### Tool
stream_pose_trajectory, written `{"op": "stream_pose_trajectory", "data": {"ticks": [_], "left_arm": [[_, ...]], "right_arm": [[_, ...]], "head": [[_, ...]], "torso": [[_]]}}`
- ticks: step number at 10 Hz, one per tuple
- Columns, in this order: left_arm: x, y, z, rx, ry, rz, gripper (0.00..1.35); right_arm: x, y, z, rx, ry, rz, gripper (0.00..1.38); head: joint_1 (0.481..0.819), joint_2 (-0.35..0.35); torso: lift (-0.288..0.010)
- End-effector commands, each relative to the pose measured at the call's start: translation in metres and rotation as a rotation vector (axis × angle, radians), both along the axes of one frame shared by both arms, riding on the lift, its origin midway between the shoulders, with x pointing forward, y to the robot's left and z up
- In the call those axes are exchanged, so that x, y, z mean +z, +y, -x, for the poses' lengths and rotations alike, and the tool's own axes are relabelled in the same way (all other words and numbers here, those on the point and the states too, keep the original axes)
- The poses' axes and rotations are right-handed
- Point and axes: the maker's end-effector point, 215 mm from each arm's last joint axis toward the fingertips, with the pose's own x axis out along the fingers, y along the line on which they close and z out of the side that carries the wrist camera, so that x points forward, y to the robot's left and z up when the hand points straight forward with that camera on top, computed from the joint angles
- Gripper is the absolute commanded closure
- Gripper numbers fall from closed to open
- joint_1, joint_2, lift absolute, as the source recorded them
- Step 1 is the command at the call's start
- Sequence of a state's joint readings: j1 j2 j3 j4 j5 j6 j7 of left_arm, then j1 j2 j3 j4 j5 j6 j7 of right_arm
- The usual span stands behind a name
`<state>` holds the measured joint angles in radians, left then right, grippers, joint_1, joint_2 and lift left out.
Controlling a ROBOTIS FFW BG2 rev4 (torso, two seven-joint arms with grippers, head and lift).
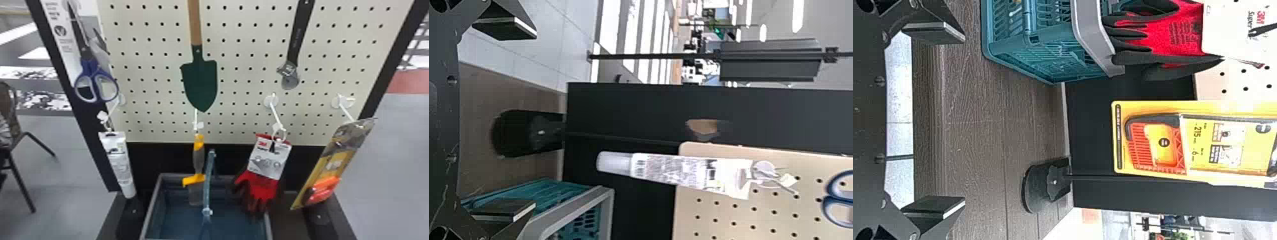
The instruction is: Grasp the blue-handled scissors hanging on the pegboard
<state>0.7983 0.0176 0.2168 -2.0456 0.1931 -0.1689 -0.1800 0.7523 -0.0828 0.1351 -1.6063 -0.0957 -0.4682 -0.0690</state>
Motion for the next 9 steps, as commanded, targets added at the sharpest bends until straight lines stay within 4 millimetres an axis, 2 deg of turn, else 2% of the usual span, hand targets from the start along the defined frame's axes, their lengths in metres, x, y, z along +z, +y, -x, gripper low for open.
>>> {"op": "stream_pose_trajectory", "data": {"ticks": [1, 3, 6, 9], "left_arm": [[0.028, 0.015, -0.018, -0.005, -0.035, -0.046, 0.12], [0.065, 0.025, -0.046, -0.078, -0.048, -0.120, 0.12], [0.116, 0.021, -0.084, -0.177, -0.095, -0.160, 0.12], [0.163, 0.015, -0.109, -0.284, -0.116, -0.198, 0.12]], "right_arm": [[-0.001, 0.000, 0.000, 0.002, 0.003, 0.002, 0.15], [-0.001, 0.001, 0.000, 0.002, 0.004, 0.002, 0.15], [-0.002, 0.002, 0.001, 0.005, 0.007, 0.006, 0.15], [-0.003, 0.003, 0.001, 0.009, 0.011, 0.006, 0.15]], "head": [[0.549, 0.000], [0.549, 0.000], [0.549, 0.000], [0.549, 0.000]], "torso": [[-0.100], [-0.100], [-0.100], [-0.100]]}}
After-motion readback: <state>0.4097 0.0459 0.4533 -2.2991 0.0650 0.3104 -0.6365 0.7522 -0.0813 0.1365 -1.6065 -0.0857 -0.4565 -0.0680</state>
